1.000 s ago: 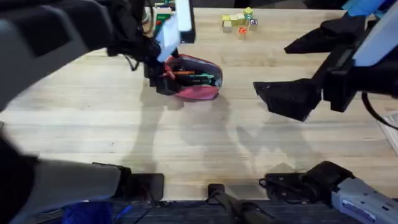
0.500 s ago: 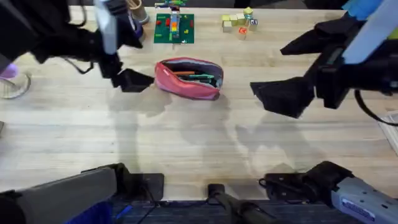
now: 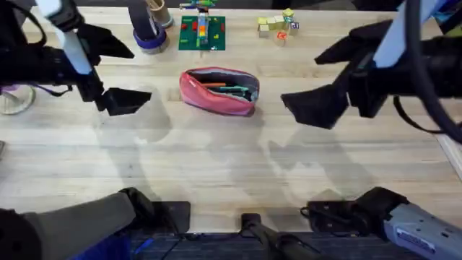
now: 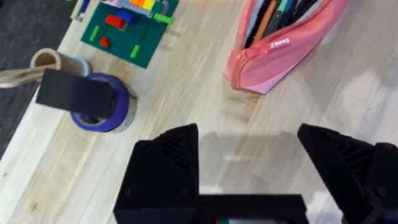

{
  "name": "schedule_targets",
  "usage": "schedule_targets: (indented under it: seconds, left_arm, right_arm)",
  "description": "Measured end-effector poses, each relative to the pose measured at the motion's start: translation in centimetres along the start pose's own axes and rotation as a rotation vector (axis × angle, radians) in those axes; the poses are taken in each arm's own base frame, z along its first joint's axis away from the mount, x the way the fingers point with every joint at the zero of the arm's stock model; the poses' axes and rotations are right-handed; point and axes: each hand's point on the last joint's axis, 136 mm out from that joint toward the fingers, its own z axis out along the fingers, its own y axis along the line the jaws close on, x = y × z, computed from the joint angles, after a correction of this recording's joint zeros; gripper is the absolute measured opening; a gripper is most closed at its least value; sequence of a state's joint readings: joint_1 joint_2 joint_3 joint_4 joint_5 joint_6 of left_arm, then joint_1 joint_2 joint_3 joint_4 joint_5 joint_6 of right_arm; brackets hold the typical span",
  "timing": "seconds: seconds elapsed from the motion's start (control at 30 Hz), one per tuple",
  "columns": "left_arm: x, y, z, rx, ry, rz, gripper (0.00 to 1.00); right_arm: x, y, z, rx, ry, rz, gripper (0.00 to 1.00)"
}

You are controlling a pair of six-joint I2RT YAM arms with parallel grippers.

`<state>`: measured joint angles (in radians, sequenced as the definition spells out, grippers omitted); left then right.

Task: Unzip the bag, pick up the pens from the table one at a time and place them inside, then zip the bag closed.

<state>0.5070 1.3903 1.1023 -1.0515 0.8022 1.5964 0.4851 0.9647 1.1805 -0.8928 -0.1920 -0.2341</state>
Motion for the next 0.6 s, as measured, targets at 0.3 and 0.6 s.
schedule_targets:
  seconds: [0.3, 0.6]
  left_arm:
    - [0.4, 0.7, -0.9, -0.037, -0.04, 0.025, 0.992]
    - [1.5, 0.6, 1.8, 0.053, -0.158, -0.072, 0.993]
  right_arm:
    - [-3.8, 0.5, 1.0, -0.021, -0.125, 0.036, 0.997]
    - [-6.9, 1.7, 4.2, -0.077, -0.183, 0.102, 0.997]
